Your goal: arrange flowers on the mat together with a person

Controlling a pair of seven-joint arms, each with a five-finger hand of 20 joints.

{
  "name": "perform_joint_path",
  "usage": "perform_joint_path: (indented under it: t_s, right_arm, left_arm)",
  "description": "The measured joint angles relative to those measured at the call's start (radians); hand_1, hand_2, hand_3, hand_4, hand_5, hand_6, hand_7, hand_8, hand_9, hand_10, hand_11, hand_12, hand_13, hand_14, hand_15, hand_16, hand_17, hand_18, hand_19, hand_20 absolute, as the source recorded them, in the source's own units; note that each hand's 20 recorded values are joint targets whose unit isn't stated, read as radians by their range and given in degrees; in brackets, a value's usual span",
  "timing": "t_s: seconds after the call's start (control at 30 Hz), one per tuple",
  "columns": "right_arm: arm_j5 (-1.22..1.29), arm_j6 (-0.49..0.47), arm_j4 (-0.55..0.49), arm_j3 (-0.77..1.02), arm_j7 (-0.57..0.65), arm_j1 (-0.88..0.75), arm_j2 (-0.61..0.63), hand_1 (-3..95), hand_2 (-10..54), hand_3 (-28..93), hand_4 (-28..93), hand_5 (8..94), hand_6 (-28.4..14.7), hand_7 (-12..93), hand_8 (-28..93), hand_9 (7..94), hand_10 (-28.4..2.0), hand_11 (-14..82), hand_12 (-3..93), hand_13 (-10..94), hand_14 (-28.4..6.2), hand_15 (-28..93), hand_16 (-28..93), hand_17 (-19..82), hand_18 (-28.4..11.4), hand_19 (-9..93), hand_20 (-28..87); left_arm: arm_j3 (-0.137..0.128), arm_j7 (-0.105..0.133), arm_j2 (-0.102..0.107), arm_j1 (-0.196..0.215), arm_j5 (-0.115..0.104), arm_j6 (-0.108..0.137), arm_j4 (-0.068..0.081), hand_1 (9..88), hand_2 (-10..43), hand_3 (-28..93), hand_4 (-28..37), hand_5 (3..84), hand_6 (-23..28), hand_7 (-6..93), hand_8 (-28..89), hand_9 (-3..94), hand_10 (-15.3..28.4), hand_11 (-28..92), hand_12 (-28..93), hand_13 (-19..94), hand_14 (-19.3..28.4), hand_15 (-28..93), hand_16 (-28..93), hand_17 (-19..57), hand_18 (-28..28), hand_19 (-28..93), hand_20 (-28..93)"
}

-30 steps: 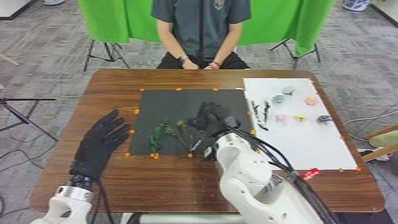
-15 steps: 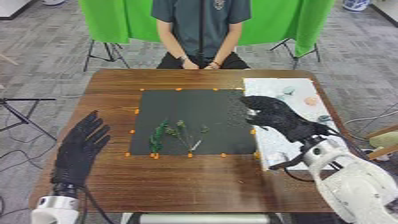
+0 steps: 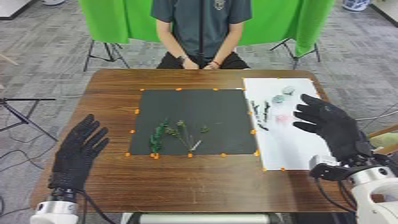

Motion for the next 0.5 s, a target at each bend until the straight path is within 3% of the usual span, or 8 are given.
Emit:
perform_joint_path:
  t_s: [0.5]
  right_arm:
    - [-0.017,-0.018,0.003,-0.002,-0.006,0.006,-0.032,13.5,1.5,81,-24,36.8,-4.6,12,-8,38.2,-14.1,9.0,21.7,32,-13.2,13,31,6,-22.4,40,25]
  left_arm:
    - [0.01,-0.012,0.002,-0.016,-0.001,-0.005,0.008,28.8,-0.2,69,-23.0,27.6,2.6,23.4,-12,22.1,10.5,21,16,21,13.1,21,4,-9.7,20.6,41,11]
